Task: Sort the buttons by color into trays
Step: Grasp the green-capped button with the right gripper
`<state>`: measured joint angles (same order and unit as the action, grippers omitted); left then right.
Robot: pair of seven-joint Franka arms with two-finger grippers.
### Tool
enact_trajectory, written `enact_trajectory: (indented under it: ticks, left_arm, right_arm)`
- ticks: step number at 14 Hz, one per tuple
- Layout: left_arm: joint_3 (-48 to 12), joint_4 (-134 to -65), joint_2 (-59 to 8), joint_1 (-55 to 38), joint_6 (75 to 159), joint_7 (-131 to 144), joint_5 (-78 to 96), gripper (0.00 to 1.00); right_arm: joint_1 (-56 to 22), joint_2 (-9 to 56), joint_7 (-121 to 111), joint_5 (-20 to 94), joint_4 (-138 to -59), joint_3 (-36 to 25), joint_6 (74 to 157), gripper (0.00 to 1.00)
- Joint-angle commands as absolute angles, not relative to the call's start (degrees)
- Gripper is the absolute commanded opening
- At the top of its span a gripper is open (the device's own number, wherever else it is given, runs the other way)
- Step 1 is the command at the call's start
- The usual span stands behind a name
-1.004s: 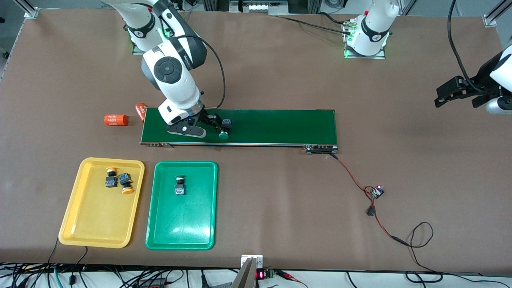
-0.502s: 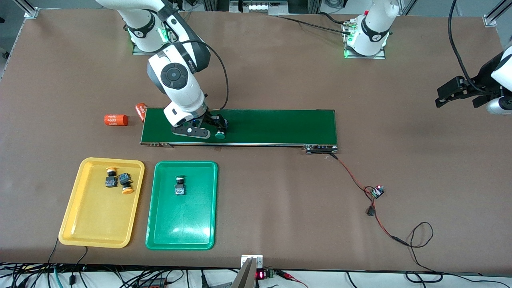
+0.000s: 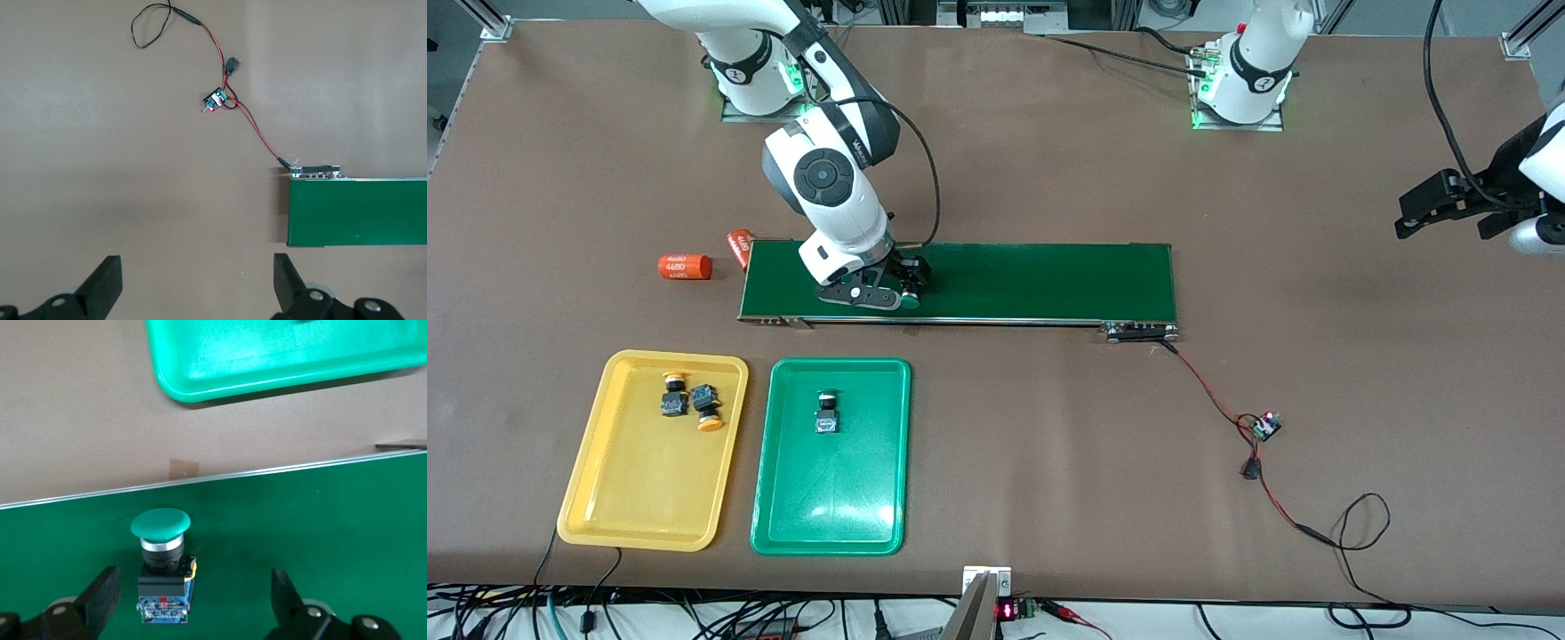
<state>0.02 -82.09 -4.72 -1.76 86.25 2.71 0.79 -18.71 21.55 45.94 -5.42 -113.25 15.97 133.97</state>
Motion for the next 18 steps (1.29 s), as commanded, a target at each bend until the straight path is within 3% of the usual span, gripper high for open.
enact_trajectory:
  ticks: [1,12,15,18]
  left_arm:
    - [0.2,-81.2,-4.7,-1.5,85.8,1.3,1.1,1.00]
    - [0.2,-81.2,-4.7,-1.4,85.8,1.3,0.9,1.00]
    - [0.2,-81.2,-4.7,-1.4,85.9,1.3,0.9,1.00]
    - [0.2,-81.2,-4.7,-1.4,85.9,1.3,0.9,1.00]
  right_arm:
    - [-19.0,22.4,47.5,-6.3,-112.5,16.0,134.6,1.00]
    - [-18.9,25.2,47.1,-8.9,-112.6,15.9,136.8,0.96]
    - [-18.7,25.5,46.6,-9.0,-112.6,15.8,136.8,0.83]
    - [-18.3,25.5,46.5,-9.0,-112.6,15.8,136.8,0.59]
